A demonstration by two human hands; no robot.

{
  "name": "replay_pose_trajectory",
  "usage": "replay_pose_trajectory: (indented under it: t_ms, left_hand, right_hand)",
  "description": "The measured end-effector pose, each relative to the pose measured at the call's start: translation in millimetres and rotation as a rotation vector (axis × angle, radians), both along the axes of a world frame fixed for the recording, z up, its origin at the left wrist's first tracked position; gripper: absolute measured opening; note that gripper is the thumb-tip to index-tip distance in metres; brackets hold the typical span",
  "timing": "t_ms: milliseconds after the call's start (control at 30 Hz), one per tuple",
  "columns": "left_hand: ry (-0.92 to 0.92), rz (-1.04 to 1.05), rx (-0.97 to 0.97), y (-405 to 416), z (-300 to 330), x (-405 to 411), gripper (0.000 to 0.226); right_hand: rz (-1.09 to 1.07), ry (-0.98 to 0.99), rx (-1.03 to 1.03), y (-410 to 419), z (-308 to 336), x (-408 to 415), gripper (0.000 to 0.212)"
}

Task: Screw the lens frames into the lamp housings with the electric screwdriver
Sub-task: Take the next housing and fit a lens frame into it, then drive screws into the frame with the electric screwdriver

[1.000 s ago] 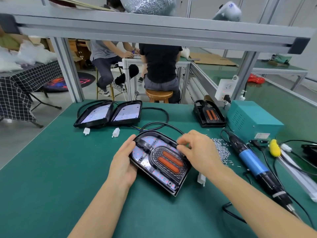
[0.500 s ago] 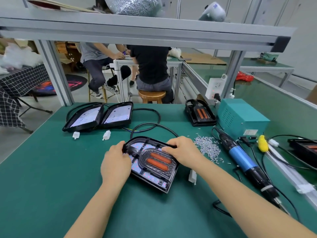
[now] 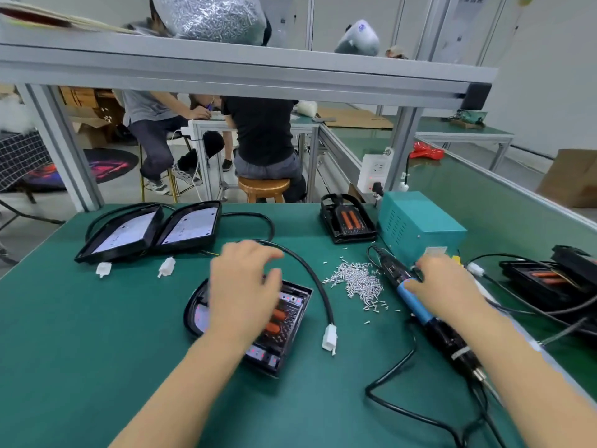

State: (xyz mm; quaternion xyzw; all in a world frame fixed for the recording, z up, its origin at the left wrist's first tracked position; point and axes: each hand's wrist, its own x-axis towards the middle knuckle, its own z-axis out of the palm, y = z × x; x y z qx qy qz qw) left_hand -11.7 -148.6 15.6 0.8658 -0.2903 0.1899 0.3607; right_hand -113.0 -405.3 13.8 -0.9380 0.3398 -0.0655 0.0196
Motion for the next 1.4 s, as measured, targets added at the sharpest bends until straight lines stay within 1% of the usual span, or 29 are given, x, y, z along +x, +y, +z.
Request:
replay_pose_trajectory:
  t_ms: [67, 100, 167, 233, 333, 433, 533, 600, 700, 800, 900, 967, 1033, 1133, 1200, 1267, 1333, 1400]
  left_hand:
    - [0.012, -0.156, 0.129, -34, 6, -13, 0.019]
    - [0.017, -0.208, 0.218, -52, 6, -20, 0.019]
    - [0.049, -0.265, 0.385, -83, -1, -32, 0.022]
    - [0.087, -0.281, 0.500, -104, -10, -42, 0.025]
    - [0.083, -0.257, 0.614, -119, -20, -49, 0.021]
    - [0.084, -0.215, 0.660, -123, -31, -50, 0.011]
    - [0.108, -0.179, 0.681, -123, -42, -51, 0.013]
    - [0.118, -0.176, 0.656, -122, -47, -51, 0.015]
    - [0.092, -0.184, 0.638, -124, -51, -50, 0.019]
    - [0.028, -0.215, 0.666, -125, -53, -49, 0.018]
    - [-0.031, -0.241, 0.700, -127, -56, -49, 0.017]
    - [-0.031, -0.239, 0.684, -127, -58, -48, 0.018]
    - [-0.017, -0.237, 0.657, -126, -61, -46, 0.019]
    - [0.021, -0.243, 0.615, -124, -62, -43, 0.022]
    - [0.031, -0.251, 0.598, -124, -62, -43, 0.024]
    - [0.016, -0.263, 0.609, -124, -62, -44, 0.023]
    - [-0.003, -0.271, 0.633, -124, -64, -44, 0.022]
    - [-0.003, -0.271, 0.638, -124, -66, -45, 0.021]
  right_hand:
    - [-0.025, 0.124, 0.018, -7, -7, -7, 0.034]
    - [-0.033, 0.150, 0.056, -10, -11, -10, 0.036]
    - [-0.047, 0.140, 0.143, -12, -18, -13, 0.033]
    - [-0.045, 0.092, 0.186, -14, -21, -15, 0.031]
    - [-0.044, 0.042, 0.238, -21, -25, -18, 0.042]
    - [-0.038, 0.073, 0.287, -25, -34, -20, 0.050]
    - [-0.042, 0.046, 0.275, -25, -40, -20, 0.056]
    - [-0.047, 0.030, 0.269, -25, -41, -18, 0.057]
    - [-0.059, 0.046, 0.299, -25, -41, -15, 0.053]
    - [-0.071, 0.060, 0.351, -27, -39, -14, 0.049]
    - [-0.100, -0.019, 0.452, -29, -36, -14, 0.038]
    - [-0.116, -0.138, 0.561, -29, -30, -15, 0.033]
    - [-0.132, -0.294, 0.742, -28, -20, -16, 0.030]
    - [-0.197, -0.487, 1.078, -27, 1, -18, 0.039]
    - [-0.215, -0.581, 1.260, -27, 14, -19, 0.047]
    - [-0.202, -0.668, 1.448, -27, 23, -20, 0.050]
    - [-0.171, -0.740, 1.625, -25, 28, -23, 0.046]
    - [-0.146, -0.768, 1.710, -23, 29, -26, 0.043]
